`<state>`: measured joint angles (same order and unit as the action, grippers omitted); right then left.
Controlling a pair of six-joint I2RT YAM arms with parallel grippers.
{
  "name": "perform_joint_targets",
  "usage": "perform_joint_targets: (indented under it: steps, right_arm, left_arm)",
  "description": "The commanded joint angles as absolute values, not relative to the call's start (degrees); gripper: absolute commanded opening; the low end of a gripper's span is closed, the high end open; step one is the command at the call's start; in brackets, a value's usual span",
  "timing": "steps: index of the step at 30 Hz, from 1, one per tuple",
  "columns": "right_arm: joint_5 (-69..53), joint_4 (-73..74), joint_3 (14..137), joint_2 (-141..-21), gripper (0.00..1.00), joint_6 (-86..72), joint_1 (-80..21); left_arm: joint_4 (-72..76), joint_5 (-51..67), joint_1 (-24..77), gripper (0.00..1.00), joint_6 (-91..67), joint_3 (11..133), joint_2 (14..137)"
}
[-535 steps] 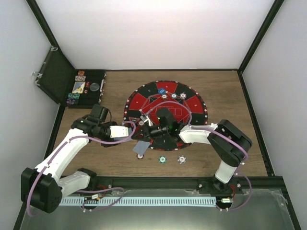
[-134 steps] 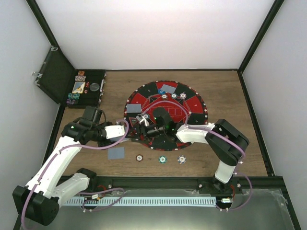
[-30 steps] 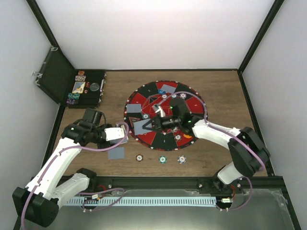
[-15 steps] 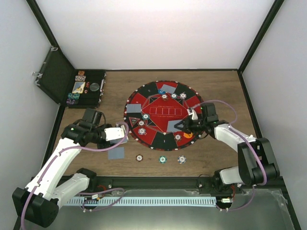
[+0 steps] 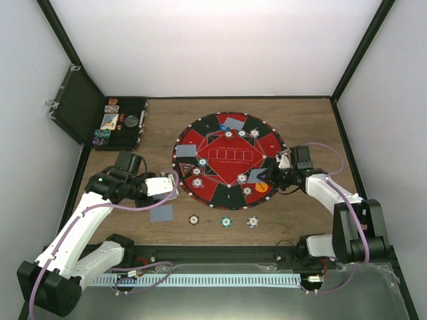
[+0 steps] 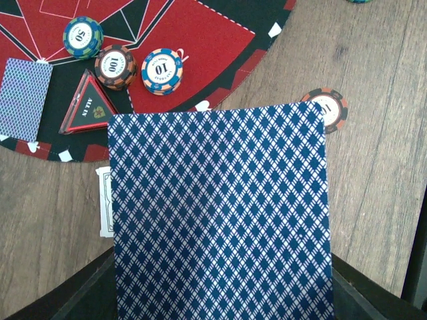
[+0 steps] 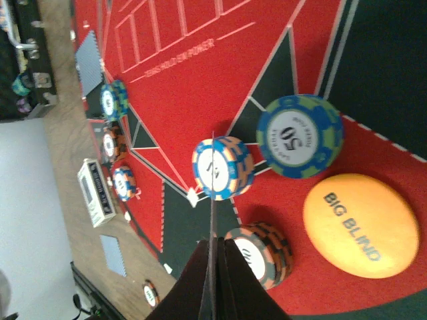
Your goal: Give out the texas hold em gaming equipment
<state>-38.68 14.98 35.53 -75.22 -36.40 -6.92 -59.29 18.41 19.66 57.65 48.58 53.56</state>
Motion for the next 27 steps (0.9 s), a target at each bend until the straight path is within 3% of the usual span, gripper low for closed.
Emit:
perform_joint_targets:
  steps: [1, 3, 5, 13, 17, 23, 27]
  right_arm:
    - [-33.88, 17.98, 36.05, -77.02, 0.02, -34.98, -6.33]
    - [-31.99, 18.90, 36.16, -77.12, 0.08, -34.98, -6.33]
    - [-28.90, 20.78, 36.86, -76.70, 0.22, -35.05, -6.33]
    - [-12.77, 28.83, 41.35, -72.52, 0.60, -37.27, -6.33]
    - [-9.36, 31.10, 43.94, -69.86, 0.74, -38.12, -6.45]
    - [-17.91, 27.45, 46.45, -68.95, 0.85, -41.05, -15.90]
    - [-33.33, 12.07, 44.62, -71.88, 0.89, -45.82, -26.26]
  left_arm:
    - [-58.47, 20.10, 19.69, 0.05, 57.75, 48.14, 53.34]
    - [-58.49, 20.13, 19.67, 0.05, 57.60, 48.27, 53.45]
    - [-58.53, 20.13, 19.69, 0.05, 57.54, 48.38, 53.46]
    - [-58.62, 20.63, 19.69, 0.05, 57.56, 48.14, 53.18]
    - [-58.71, 20.70, 19.66, 0.05, 57.55, 48.33, 53.13]
    - [-58.58, 21.52, 19.69, 0.04, 57.22, 48.35, 53.13]
    - [-58.16, 21.79, 19.67, 0.04, 56.76, 48.38, 53.38]
